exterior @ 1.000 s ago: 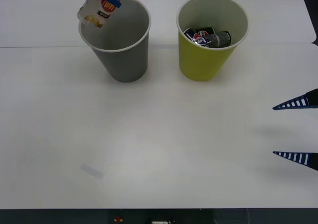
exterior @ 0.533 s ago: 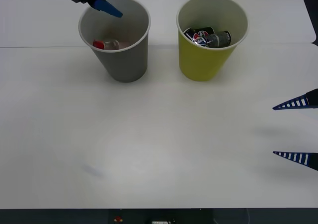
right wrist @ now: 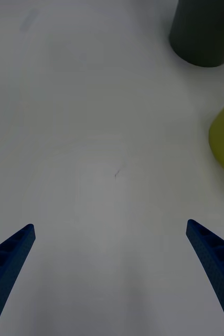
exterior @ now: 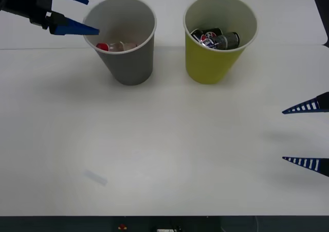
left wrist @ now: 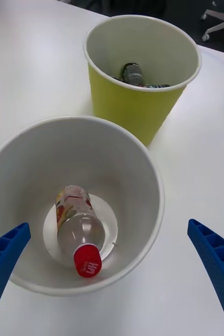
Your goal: Put the can into the green bin and the plastic bottle into the gray bin
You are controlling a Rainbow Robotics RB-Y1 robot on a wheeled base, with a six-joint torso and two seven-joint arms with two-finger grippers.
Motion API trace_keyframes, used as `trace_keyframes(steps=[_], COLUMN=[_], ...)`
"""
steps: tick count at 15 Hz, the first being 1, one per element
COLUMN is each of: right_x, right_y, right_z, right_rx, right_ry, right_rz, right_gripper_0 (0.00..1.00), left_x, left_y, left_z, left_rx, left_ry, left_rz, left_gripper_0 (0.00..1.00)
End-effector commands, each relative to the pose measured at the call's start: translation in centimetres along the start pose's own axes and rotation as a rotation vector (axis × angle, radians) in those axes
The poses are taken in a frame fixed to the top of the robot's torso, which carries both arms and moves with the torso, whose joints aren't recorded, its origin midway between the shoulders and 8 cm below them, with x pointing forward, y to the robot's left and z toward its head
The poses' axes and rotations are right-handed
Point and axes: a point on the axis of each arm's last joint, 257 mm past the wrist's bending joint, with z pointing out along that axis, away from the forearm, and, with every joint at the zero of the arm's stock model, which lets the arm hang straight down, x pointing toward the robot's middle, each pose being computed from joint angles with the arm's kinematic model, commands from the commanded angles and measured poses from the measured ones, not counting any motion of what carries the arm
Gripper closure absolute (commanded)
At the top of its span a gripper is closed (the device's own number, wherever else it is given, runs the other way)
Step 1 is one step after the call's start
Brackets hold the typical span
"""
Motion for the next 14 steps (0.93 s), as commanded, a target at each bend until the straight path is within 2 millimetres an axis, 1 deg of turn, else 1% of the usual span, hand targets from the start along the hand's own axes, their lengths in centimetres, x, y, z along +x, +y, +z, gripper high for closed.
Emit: trace_keyframes(steps=[1,5,6,10,11,14], right_x=[0.0,0.0,0.0,0.0,0.0,0.0], right_y=[0.0,0.0,0.0,0.0,0.0,0.0], right_z=[0.0,0.0,0.0,0.0,0.0,0.0], right_rx=[0.000,0.000,0.000,0.000,0.000,0.000], right_ry=[0.000,0.000,0.000,0.000,0.000,0.000], right_rz=[0.000,0.000,0.000,0.000,0.000,0.000], right_gripper_0=[0.00,0.00,0.00,0.00,0.00,0.00], left_x=[2.6,6.3,7.3,10.0,10.9,12.6], left_y=[-1.0,-3.1,-4.1,-7.3,-8.3,-10.7], left_z=[-1.0,-1.8,-2.0,-2.9,-3.1,-4.1], left_rx=[0.008,0.038,0.051,0.097,0.110,0.143], left_ry=[-0.052,-0.097,-0.100,-0.126,-0.128,-0.119], left_rz=[0.071,0.151,0.176,0.225,0.239,0.285], left_gripper_0=[0.00,0.00,0.00,0.00,0.00,0.00])
